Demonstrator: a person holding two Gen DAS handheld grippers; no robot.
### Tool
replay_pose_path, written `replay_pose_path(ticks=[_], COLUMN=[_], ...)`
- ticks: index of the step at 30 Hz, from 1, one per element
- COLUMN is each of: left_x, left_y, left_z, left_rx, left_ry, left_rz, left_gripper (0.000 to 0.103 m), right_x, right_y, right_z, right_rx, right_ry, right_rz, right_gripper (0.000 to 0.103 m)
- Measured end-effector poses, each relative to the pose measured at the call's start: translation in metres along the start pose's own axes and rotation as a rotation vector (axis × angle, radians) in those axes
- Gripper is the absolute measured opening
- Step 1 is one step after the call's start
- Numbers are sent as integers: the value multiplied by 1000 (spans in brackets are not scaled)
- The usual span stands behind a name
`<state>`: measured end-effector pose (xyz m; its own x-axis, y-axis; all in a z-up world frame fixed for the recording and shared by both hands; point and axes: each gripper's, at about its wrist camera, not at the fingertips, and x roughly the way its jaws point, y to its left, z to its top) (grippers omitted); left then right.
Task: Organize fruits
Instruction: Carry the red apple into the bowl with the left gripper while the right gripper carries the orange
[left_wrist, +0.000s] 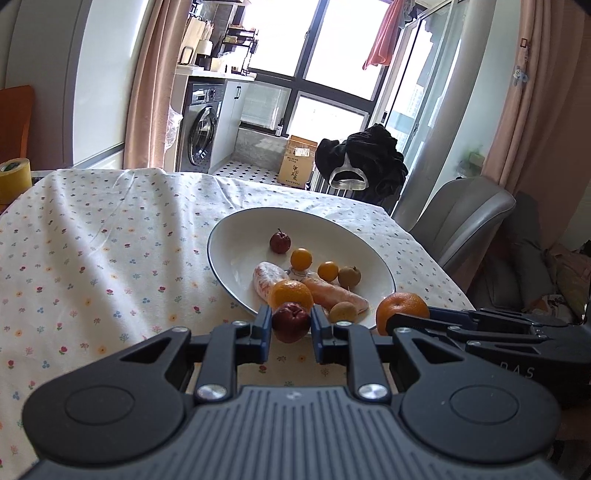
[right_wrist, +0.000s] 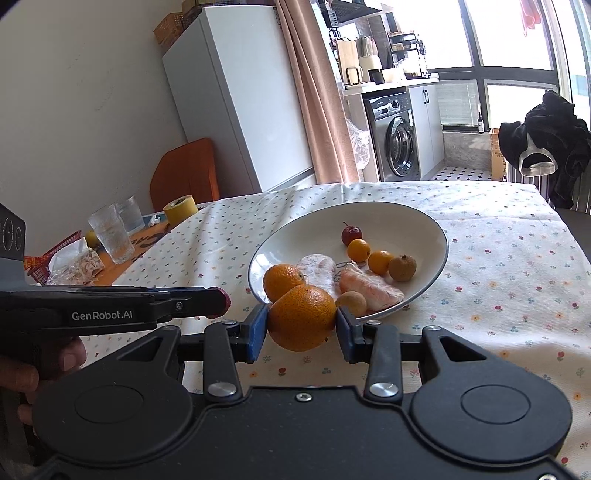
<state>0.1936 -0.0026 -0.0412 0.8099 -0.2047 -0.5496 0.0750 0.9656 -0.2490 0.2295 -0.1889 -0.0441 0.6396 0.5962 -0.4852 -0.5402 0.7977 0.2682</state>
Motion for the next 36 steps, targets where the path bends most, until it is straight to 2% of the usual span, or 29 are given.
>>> replay_pose_path(ticks=[13,29,36], left_x=[23,55,62], left_y=[-2,21,22], left_z=[22,36,38], left_rx=[14,-57,-54], left_ry=[3,10,23], left_rz=[3,65,76], left_gripper=[21,21,26], right_x=[5,33,38], right_y=[-25,-37,-35], right_z=[10,18,21], right_rx=[40,64,60], right_ry=[-24,-10,-10], right_rz=[-31,-20,-21], right_gripper=[38,38,38])
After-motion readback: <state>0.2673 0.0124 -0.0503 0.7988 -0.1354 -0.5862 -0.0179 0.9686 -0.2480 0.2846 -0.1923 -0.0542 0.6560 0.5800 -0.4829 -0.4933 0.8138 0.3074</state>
